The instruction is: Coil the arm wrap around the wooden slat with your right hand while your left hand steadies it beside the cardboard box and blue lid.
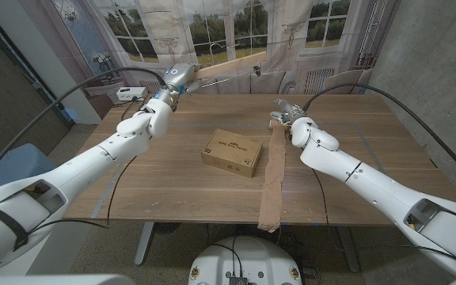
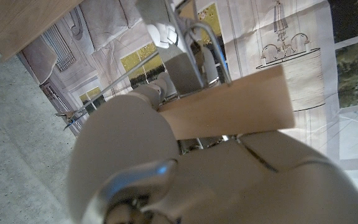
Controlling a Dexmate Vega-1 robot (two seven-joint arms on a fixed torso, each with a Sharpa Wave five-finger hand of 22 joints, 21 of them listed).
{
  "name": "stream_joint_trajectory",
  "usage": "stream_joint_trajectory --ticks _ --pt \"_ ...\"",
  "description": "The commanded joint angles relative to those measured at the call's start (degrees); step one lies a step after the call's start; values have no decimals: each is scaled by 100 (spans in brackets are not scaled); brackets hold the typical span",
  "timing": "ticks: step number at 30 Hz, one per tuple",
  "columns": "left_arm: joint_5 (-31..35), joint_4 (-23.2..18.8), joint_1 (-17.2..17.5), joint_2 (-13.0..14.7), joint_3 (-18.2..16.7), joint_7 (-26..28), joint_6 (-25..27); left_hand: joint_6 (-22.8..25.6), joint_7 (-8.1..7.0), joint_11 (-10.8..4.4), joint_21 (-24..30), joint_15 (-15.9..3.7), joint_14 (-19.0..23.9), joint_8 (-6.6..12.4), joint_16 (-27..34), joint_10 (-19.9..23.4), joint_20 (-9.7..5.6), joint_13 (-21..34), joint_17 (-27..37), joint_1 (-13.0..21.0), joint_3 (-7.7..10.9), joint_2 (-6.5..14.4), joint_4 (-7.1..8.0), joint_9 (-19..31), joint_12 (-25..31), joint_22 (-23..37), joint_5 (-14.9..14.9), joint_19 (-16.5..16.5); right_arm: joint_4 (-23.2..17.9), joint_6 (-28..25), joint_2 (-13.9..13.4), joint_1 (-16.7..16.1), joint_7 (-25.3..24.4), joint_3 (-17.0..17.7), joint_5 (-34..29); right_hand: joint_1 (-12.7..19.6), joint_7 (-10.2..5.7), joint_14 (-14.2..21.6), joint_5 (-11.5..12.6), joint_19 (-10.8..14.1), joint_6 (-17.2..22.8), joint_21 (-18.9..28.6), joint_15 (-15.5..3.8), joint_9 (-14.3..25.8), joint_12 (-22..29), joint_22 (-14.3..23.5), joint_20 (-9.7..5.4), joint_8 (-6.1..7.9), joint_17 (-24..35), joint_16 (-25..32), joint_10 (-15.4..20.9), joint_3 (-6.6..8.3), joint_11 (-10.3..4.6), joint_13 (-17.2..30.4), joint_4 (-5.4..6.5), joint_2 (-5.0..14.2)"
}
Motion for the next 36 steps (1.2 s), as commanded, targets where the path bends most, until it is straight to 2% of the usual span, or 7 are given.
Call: stream_joint_trajectory --ticks 1,4,21,27,30,32,36 --pt "-158 -234 28 151 -131 -516 85 53 21 -58 56 -120 1 26 38 187 -409 3542 13 -161 665 168 604 13 879 -12 19 -21 410 -818 157 733 1044 -766 -825 78 -65 -30 -17 1 -26 -2 18 17 23 26 11 4 11 19 -35 47 -25 13 -1 -10" --pt "-169 -273 46 165 -163 -544 114 50 15 -55 82 -120 -2 28 50 199 -410 3513 12 -169 677 167 601 21 861 -33 18 -33 536 -841 197 823 1237 -843 -882 114 -161 -33 -30 13 -16 2 15 18 27 27 6 15 12 25 -46 45 -48 14 6 -26" --pt "-178 -337 96 172 -236 -596 189 58 22 -49 227 -117 -25 23 115 210 -420 3528 11 -214 744 163 585 23 850 -159 11 -72 1453 -818 537 1410 2299 -1274 -1071 320 -261 97 -79 205 -386 63 -13 21 6 30 27 -54 16 87 -224 41 -86 20 30 -70" --pt "-179 -345 117 177 -254 -595 225 52 19 -56 274 -118 -30 19 136 199 -422 3569 10 -231 763 160 580 26 863 -201 8 -85 1819 -807 683 1590 2608 -1384 -1085 422 -383 170 -95 295 -533 85 -31 24 -1 31 -2 -55 20 107 -341 37 -143 21 34 -83" --pt "-182 -343 120 170 -258 -584 224 52 25 -49 298 -119 -31 17 149 214 -420 3549 9 -240 773 158 578 25 853 -226 5 -99 1946 -720 723 1640 2685 -1422 -1095 497 -470 252 -100 371 -549 105 -48 26 18 31 7 -28 23 132 -347 42 -151 22 32 -77" --pt "-174 -337 116 164 -254 -575 219 55 23 -52 316 -116 -37 17 155 208 -426 3554 9 -246 779 158 576 24 851 -242 4 -100 2042 -701 772 1675 2745 -1443 -1100 608 -713 381 -108 450 -542 119 -89 28 48 32 55 4 29 167 -330 41 -148 21 34 -78" --pt "-178 -340 117 158 -255 -579 220 48 17 -43 340 -117 -39 15 167 197 -427 3578 9 -256 790 158 574 28 858 -267 2 -108 2155 -644 821 1704 2783 -1495 -1170 741 -851 633 -115 576 -522 145 -185 30 106 34 68 34 45 244 -196 37 -189 23 38 -62"
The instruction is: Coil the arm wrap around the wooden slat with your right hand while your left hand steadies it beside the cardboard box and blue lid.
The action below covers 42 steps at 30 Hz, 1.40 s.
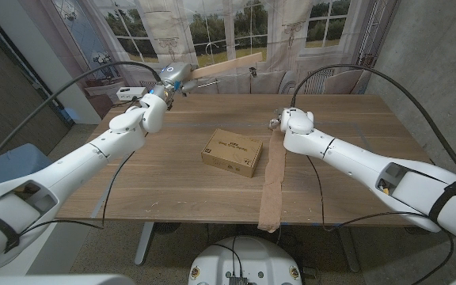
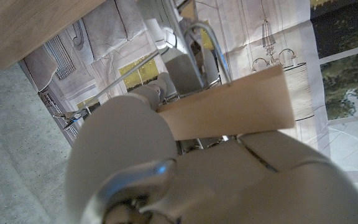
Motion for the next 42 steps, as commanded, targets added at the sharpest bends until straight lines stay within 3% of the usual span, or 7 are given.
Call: stream_joint_trajectory --ticks 1,8,17,22,29,34,42 --pt "2 -11 14 -11 -16 1 21 27 -3 -53 54 -138 -20 17 39 189 -435 3569 10 -121 673 155 609 15 852 -11 21 -39 566 168 231 246 390 -209 -131 209 -178 307 -39 228 45 72 -132 34 78 36 6 66 40 108 142 10 -48 27 12 38" --pt "-21 -27 34 -7 -32 4 20 30 -5 -65 118 -136 -31 12 66 203 -439 3541 9 -143 698 155 601 12 831 -75 14 -58 684 231 293 208 345 -190 -225 557 -187 859 -69 995 338 336 -300 64 191 86 -172 172 139 309 567 -88 -131 50 57 139" --pt "-13 -52 52 5 -36 2 28 23 -9 -69 189 -129 -65 4 88 179 -445 3587 7 -171 728 154 592 12 842 -152 6 -83 723 309 362 31 -50 -101 -404 1261 -172 2472 -108 2425 1721 1203 -793 85 775 298 -690 444 820 1377 2092 -486 -53 249 53 352" --pt "-24 -64 71 7 -42 6 26 30 -7 -69 230 -137 -55 3 111 186 -449 3544 6 -188 743 152 588 9 814 -199 1 -97 774 266 412 -7 -135 -117 -545 1678 43 3408 -80 2563 3175 1767 -960 83 1455 505 -762 682 1768 2375 3152 -829 -37 506 89 406" --pt "-35 -100 107 22 -68 31 37 29 1 -74 281 -137 -61 0 133 191 -443 3570 5 -209 764 152 581 12 828 -260 -5 -116 1041 215 531 71 158 -188 -574 2732 335 4506 -37 3020 3847 2894 -1148 208 2364 1034 -1041 634 3215 3714 3896 -1107 -120 1058 43 294" --pt "-33 -132 129 32 -79 42 38 30 6 -62 307 -134 -73 0 142 183 -446 3567 5 -221 776 153 578 14 821 -294 -8 -122 1146 203 557 83 284 -141 -493 3467 891 5276 -110 3261 5035 3858 -1221 518 3391 1386 -1342 1142 3885 4146 4706 -1211 -13 1806 72 372" --pt "-30 -154 145 30 -81 57 15 23 1 -55 352 -135 -78 -2 162 197 -449 3553 5 -240 795 153 572 22 813 -351 -14 -135 752 154 381 -167 2 67 -459 3708 1168 5554 -109 3492 5392 4386 -1229 627 3619 1502 -1507 1299 3892 4097 4916 -1282 261 1953 64 331"
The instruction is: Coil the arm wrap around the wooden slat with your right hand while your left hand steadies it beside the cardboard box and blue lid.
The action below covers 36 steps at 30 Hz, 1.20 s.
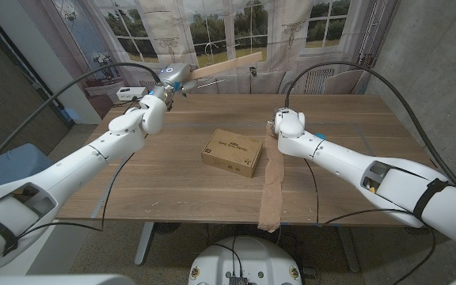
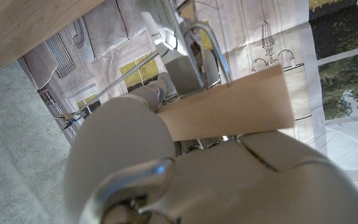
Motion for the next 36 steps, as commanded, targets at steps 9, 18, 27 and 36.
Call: stream_joint_trajectory --ticks 9,18,27,36 --pt "-3 -82 59 15 -21 8 4 26 2 -65 87 -150 -22 -2 71 177 -474 3574 17 -83 697 140 623 29 821 -69 0 -47 -1251 -10 -515 -825 -934 721 108 1455 784 1704 20 162 2739 383 -1337 169 456 60 -254 74 301 -59 1718 -30 29 1572 -18 1159" --pt "14 -45 2 -19 40 -82 -43 29 -3 -75 135 -144 -37 -7 91 181 -478 3574 17 -108 717 140 615 26 819 -139 -8 -63 -2129 -185 -538 -1720 -2846 1206 -458 1525 712 1764 47 36 2702 550 -1325 289 532 82 -255 88 467 -40 1650 -48 24 1736 18 1156" --pt "73 -72 -62 -37 108 -242 2 28 -3 -74 171 -148 -43 -8 109 187 -480 3571 15 -128 733 140 608 31 817 -199 -14 -74 -2126 -27 -126 -2425 -4808 1707 -664 1528 666 1793 115 8 2769 787 -1327 466 633 89 -219 186 739 14 1650 -89 -60 1938 63 1136" --pt "86 -218 3 -1 95 -349 137 35 -4 -75 196 -148 -46 -13 123 188 -481 3556 15 -144 745 140 602 23 807 -246 -19 -84 -2229 141 8 -2789 -5736 2020 -679 1510 648 1796 169 -35 2754 972 -1319 625 648 65 -220 248 992 52 1652 -112 -91 2024 96 1125"
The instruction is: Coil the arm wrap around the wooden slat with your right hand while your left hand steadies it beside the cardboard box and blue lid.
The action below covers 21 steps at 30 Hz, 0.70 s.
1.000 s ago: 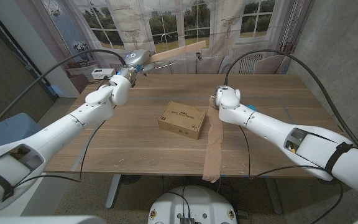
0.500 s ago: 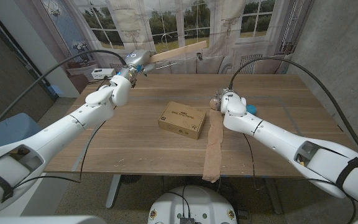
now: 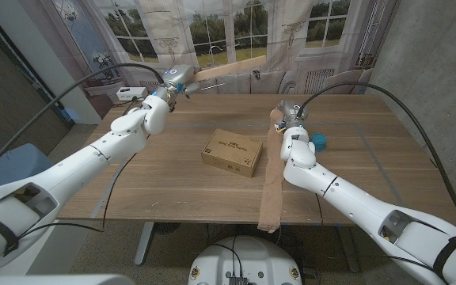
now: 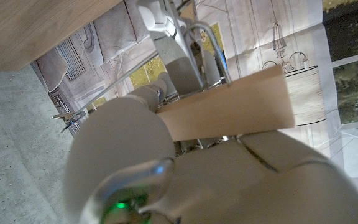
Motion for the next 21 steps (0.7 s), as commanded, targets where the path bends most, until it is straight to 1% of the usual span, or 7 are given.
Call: stream_joint_trajectory --ticks 1,6,11,14,16,20,21 --pt "38 -171 38 28 16 -174 164 33 -5 -76 47 -170 -25 -12 38 184 -462 3567 14 -131 699 156 647 21 816 -19 -18 -25 -212 253 241 -670 -1946 532 -133 1290 1066 1384 57 -128 1779 82 -1217 424 32 4 -257 75 107 39 1400 16 -60 2012 56 1341" --pt "61 -307 72 65 -7 -267 285 36 1 -81 64 -169 -29 -9 47 191 -460 3552 15 -143 706 156 644 27 808 -51 -21 -23 -244 583 291 -918 -2635 743 -70 1277 1041 1365 72 -186 1759 134 -1215 482 22 -9 -281 92 193 36 1373 10 -80 2036 69 1344" --pt "118 -416 54 89 12 -415 379 54 3 -73 77 -168 -38 -3 56 199 -455 3559 15 -154 713 156 640 29 815 -85 -23 -35 -284 956 289 -1139 -3165 937 39 1262 1020 1327 88 -239 1741 217 -1219 562 28 -28 -303 117 311 26 1349 2 -96 2096 83 1346" --pt "116 -452 26 79 29 -528 411 59 5 -76 85 -170 -36 -3 63 197 -454 3558 14 -160 715 156 638 28 812 -101 -25 -34 -332 1144 243 -1244 -3379 1012 62 1257 1021 1320 93 -256 1732 247 -1219 590 19 -36 -309 126 353 24 1352 1 -103 2092 87 1349" --pt "108 -461 2 63 46 -603 419 65 4 -69 89 -165 -43 -4 65 192 -452 3584 15 -165 716 155 636 22 827 -112 -26 -36 -379 1187 240 -1304 -3501 1059 50 1253 1025 1315 99 -260 1728 280 -1220 618 17 -45 -311 136 394 23 1359 -1 -94 2096 90 1348" --pt "104 -468 -86 27 122 -852 442 77 6 -65 99 -164 -49 -4 71 199 -446 3578 15 -171 719 157 633 18 825 -132 -28 -31 -525 1312 137 -1405 -3662 1130 -23 1241 1009 1302 108 -298 1706 328 -1218 668 14 -64 -324 148 466 15 1338 -5 -120 2126 98 1349" --pt "105 -461 -115 17 149 -925 442 87 15 -60 101 -165 -50 -1 72 205 -448 3576 15 -172 720 157 632 16 826 -136 -29 -31 -550 1330 156 -1428 -3738 1167 -25 1237 1008 1299 110 -311 1703 335 -1218 678 13 -67 -327 151 478 13 1333 -6 -124 2132 100 1351"
